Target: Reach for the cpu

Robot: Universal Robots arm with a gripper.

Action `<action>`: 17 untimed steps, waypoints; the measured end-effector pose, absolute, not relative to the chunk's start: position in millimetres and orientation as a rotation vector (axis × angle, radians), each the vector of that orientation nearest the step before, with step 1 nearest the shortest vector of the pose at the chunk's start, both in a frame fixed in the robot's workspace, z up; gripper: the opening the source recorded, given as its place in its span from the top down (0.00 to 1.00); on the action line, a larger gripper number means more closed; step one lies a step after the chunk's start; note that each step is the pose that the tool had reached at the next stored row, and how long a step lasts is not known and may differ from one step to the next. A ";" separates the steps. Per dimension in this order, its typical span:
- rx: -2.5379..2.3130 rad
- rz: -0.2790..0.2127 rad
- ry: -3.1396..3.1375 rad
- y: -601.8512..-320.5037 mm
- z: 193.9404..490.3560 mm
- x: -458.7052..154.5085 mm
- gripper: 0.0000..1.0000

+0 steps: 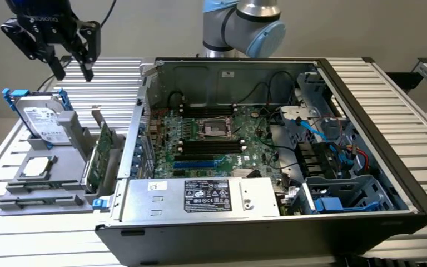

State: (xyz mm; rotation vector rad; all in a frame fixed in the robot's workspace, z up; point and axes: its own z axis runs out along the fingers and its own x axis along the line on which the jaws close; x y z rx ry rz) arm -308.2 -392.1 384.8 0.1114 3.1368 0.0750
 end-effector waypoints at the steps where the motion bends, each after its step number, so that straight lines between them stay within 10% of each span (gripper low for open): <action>1: 0.111 0.075 3.137 -392.1 384.8 -308.2 0.45; 11: 0.111 0.075 3.137 -392.1 384.8 -308.2 0.87; 17: 0.111 0.075 3.137 -392.1 384.8 -308.2 0.89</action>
